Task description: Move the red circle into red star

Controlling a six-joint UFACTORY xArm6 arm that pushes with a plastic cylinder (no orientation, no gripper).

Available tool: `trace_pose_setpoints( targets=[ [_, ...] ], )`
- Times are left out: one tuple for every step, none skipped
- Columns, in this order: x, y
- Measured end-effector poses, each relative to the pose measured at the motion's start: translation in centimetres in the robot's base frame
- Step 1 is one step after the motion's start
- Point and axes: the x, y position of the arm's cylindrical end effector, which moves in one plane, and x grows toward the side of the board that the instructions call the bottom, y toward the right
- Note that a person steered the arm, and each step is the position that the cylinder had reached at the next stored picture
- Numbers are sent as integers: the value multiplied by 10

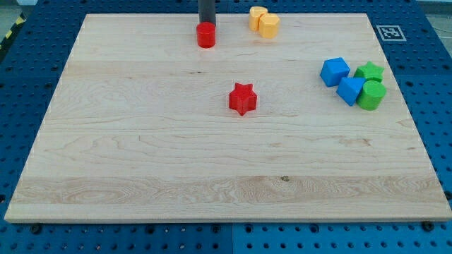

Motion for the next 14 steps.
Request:
trace_pose_setpoints(
  targets=[
    [9,8],
    [18,8],
    [34,11],
    [38,13],
    [38,-31],
    [45,-38],
    [58,-18],
    [69,3],
    [73,3],
    [83,10],
    [85,21],
    [89,39],
    [94,54],
    [109,68]
  ],
)
